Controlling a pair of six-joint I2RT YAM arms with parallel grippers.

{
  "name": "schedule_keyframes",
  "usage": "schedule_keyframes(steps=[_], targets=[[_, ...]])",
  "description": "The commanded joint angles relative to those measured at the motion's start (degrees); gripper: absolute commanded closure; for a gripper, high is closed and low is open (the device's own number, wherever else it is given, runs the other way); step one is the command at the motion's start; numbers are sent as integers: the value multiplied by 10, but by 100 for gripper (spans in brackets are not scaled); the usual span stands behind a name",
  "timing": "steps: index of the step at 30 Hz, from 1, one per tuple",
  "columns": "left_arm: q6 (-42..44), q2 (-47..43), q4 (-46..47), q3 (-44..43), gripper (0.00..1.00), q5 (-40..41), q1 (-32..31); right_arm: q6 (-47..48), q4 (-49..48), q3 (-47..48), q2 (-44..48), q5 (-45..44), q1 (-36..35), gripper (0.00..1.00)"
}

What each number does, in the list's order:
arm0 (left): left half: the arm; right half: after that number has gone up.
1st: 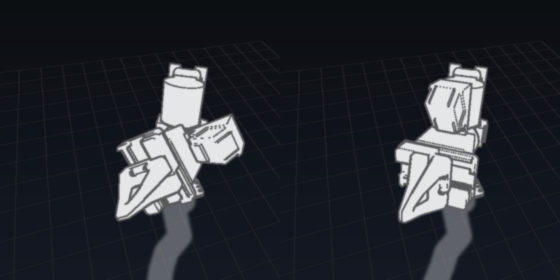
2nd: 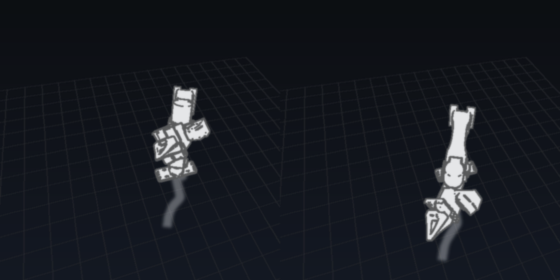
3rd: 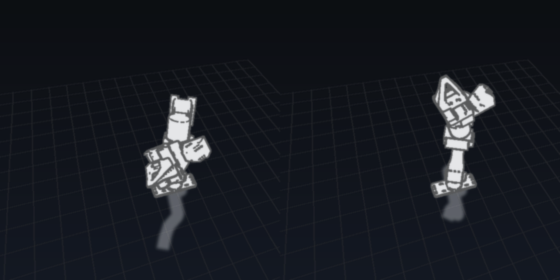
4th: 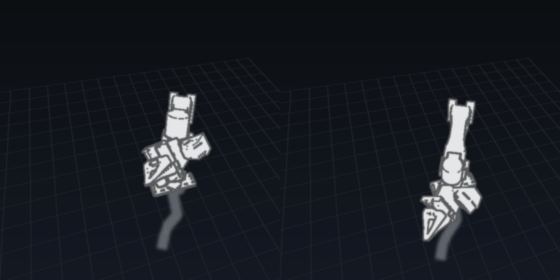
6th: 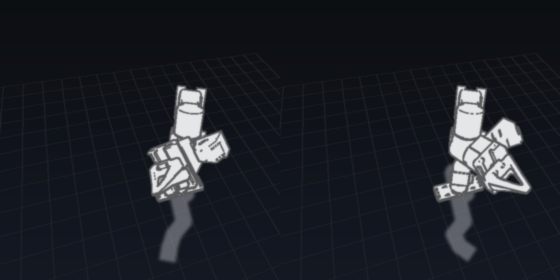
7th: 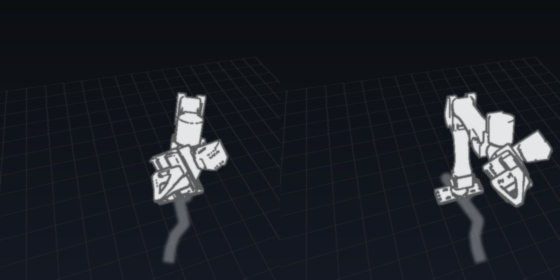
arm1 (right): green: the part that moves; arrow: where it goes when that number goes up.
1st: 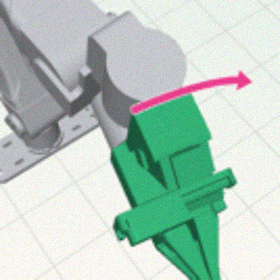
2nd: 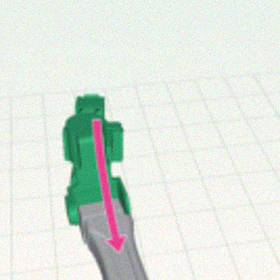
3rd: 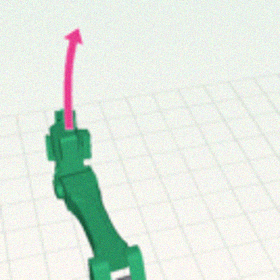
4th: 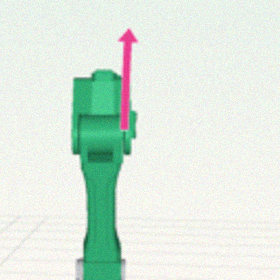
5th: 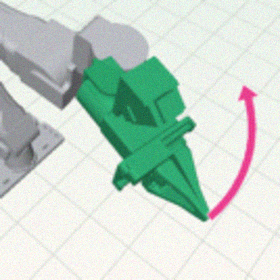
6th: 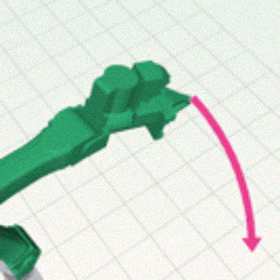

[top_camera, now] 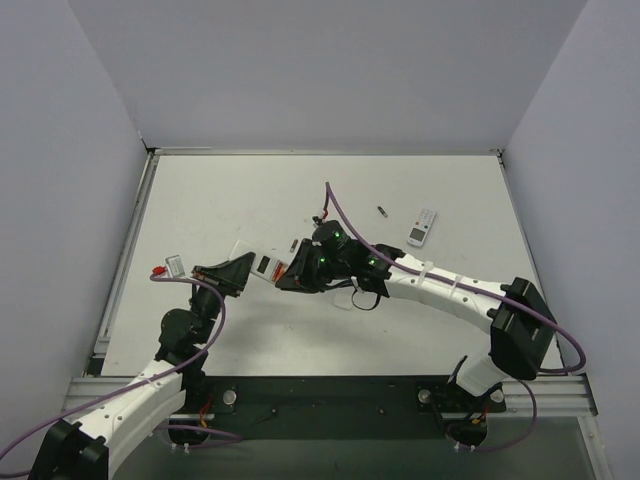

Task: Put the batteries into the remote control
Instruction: Load the battery into the remote control.

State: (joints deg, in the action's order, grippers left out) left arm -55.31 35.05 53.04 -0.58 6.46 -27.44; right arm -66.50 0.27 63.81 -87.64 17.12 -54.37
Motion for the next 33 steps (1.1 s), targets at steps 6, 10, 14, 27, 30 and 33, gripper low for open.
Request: schedule_keyframes(steps=[6, 10, 14, 27, 30, 33], targets=[[-53, -7, 67, 63, 100, -8, -13, -11, 20, 24, -14, -30, 15, 100], [-63, -4, 67, 65, 100, -10, -16, -6, 22, 27, -14, -30, 19, 100], [-89, -2, 66, 67, 100, -7, -17, -1, 28, 35, -17, -25, 22, 100], [-131, -16, 7, 68, 100, 19, -18, 8, 70, 57, -25, -21, 23, 76], [-131, -16, -3, 66, 100, 22, -19, 4, 85, 68, -29, -21, 24, 74], [-134, -16, -16, 66, 100, 27, -20, 4, 95, 80, -32, -19, 23, 72]])
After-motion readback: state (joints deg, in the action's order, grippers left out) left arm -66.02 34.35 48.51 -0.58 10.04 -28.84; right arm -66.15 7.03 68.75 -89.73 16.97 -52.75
